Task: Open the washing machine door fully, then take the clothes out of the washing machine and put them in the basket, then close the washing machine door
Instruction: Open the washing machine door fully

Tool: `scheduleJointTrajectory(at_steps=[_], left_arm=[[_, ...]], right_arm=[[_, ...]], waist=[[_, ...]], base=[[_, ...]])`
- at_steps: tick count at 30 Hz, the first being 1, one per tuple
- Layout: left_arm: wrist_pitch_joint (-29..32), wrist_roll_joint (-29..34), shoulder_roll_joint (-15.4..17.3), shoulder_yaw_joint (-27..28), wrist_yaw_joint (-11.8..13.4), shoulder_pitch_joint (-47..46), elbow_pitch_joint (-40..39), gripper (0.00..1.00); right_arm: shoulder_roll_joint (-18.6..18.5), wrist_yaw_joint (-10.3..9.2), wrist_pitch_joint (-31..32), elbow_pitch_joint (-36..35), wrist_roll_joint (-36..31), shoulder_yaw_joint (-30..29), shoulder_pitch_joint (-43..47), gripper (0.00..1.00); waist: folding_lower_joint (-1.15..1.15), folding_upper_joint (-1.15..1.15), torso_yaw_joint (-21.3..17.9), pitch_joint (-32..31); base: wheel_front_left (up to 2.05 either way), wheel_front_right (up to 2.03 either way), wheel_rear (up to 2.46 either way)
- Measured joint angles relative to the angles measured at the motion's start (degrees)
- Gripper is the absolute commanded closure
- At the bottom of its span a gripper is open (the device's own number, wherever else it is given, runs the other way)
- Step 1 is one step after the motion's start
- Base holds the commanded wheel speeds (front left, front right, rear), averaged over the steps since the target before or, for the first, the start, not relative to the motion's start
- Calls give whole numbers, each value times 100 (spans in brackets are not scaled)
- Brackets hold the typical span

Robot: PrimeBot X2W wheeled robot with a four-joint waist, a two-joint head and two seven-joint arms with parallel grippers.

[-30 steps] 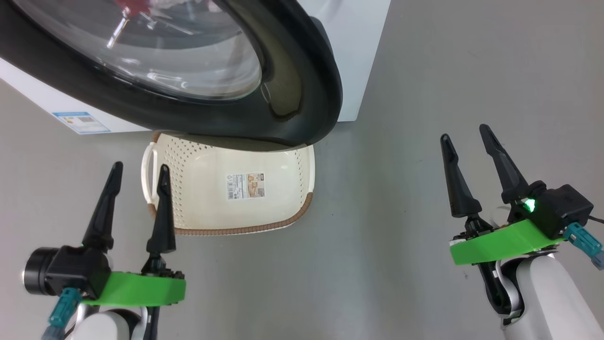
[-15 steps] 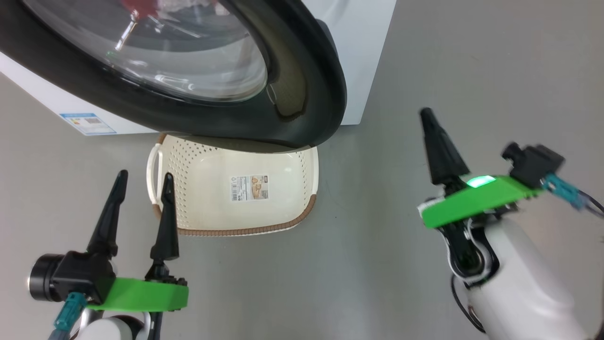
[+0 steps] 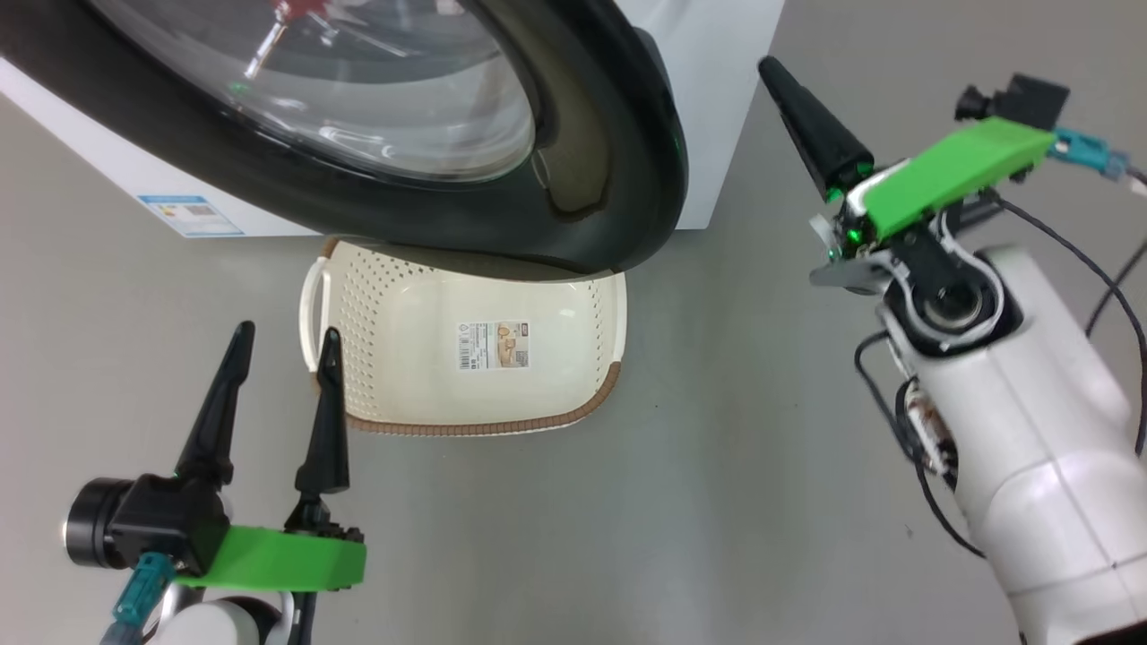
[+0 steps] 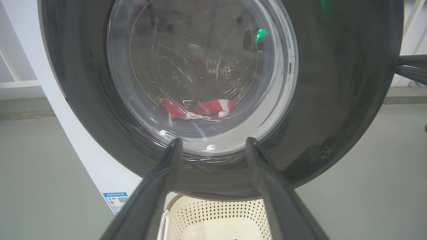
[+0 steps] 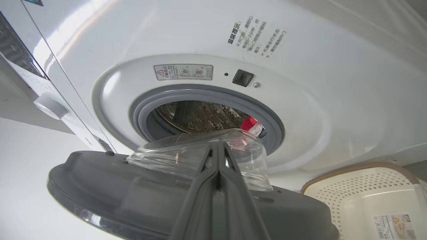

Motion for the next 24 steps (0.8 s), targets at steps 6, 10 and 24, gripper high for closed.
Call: scheduleJointTrajectory(at_steps=[6, 10, 24], left_arm=[[0, -8, -1, -29, 0, -1, 26, 0], [0, -36, -1, -48, 0, -1, 29, 0], [0, -59, -1, -71, 7, -3, 64, 0]], right_arm=[[29, -2, 1028, 727, 867, -90, -528, 100], [40, -2, 1417, 1035, 1344, -212, -944, 100], [51, -2, 2704, 1752, 1809, 26, -1425, 100]], waist=[[0, 0, 79, -21], [0, 0, 109, -6], [0, 0, 175, 14]], base=[[0, 0, 0], [0, 0, 0], [0, 0, 0]])
